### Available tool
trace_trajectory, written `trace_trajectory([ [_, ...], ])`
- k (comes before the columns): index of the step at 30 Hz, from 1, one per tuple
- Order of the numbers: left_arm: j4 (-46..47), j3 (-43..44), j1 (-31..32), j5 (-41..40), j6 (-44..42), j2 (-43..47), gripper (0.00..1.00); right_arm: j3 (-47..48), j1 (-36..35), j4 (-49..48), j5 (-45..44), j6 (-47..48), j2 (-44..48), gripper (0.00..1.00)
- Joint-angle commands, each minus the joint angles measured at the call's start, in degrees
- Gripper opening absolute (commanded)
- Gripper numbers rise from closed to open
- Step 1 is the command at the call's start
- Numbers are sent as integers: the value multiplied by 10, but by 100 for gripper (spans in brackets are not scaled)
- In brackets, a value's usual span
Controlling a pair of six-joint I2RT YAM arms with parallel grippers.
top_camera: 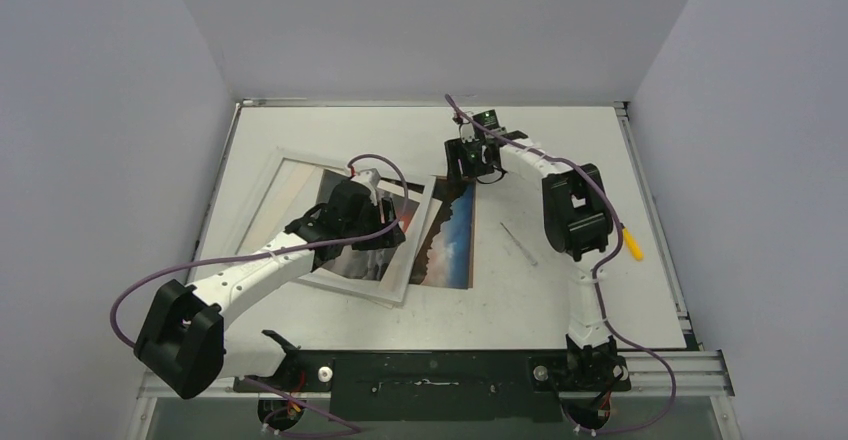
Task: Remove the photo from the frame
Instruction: Pick up the photo from the photo frame.
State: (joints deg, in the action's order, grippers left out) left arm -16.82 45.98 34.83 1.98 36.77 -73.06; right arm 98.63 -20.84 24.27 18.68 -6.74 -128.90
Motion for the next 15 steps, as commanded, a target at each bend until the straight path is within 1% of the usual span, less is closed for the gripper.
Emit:
trace_trajectory([
  [1,28,14,17,18,-9,-7,58,-29,2,15,-63,-20,49,62],
  [7,22,14,19,10,-10,-2,58,-56,-7,-27,-144,-7,106,61],
  [11,19,18,19,8,-11,1,58,-83,-14,-48,-103,1,139,59],
  [15,17,21,20,10,-11,1,58,-75,-15,-33,-60,8,118,56],
])
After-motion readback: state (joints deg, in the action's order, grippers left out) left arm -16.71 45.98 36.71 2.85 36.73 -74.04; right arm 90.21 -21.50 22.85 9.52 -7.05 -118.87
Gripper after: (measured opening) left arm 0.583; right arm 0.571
